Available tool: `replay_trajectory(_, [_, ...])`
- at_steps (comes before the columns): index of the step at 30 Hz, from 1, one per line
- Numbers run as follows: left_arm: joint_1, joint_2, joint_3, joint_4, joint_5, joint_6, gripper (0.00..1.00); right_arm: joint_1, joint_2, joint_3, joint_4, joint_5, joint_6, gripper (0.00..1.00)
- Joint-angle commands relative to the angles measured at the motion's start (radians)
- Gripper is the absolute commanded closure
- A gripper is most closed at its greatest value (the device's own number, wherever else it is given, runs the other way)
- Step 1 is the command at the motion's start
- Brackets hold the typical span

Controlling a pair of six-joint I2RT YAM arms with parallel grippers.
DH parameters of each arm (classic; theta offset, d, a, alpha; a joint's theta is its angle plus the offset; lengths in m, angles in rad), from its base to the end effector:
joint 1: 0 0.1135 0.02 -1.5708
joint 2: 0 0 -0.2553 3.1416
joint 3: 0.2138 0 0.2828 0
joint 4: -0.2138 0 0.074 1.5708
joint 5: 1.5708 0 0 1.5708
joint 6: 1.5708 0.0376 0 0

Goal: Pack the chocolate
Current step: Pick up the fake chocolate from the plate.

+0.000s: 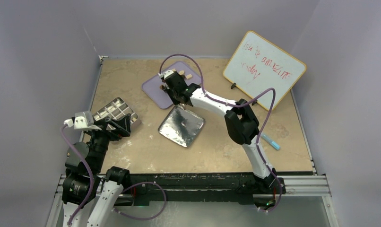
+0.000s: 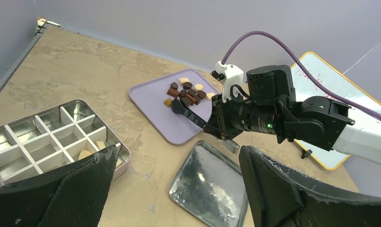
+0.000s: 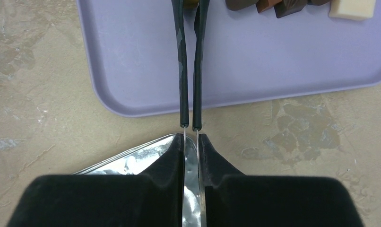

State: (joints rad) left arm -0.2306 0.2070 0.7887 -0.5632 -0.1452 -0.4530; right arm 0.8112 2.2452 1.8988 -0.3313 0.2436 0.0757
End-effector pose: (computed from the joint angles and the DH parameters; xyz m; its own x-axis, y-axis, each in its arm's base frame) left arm 0.0784 -0.0128 0.3700 -0.0211 -0.4399 -0.8978 0.0846 0.8940 -0.4400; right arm 0.3824 0.3895 0.2062 -0.4740 -0.3925 -0.7882 -0.5400 0.8366 -0.0919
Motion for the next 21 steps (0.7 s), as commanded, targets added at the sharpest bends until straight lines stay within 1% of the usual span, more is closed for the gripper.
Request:
replay_trajectory(1, [0.002, 0.012, -0.002, 0.02, 0.007, -0.004, 0.02, 0.0, -0.094, -0.034, 0.041, -0.007, 0.006, 0.93])
replay_trajectory(4, [0.002, 0.01, -0.002, 0.02, 0.007, -0.004, 0.02, 0.0, -0.143, -0.079, 0.046, -0.008, 0.021, 0.91])
replay_trajectory(12, [0.002, 0.011, -0.002, 0.019, 0.007, -0.004, 0.02, 0.002, -0.244, -0.163, 0.091, -0.125, 0.074, 0.92])
replay_trajectory(21, [0.002, 0.01, 0.0, 0.019, 0.004, -0.006, 0.02, 0.035, -0.273, -0.21, 0.163, -0.294, 0.144, 0.91])
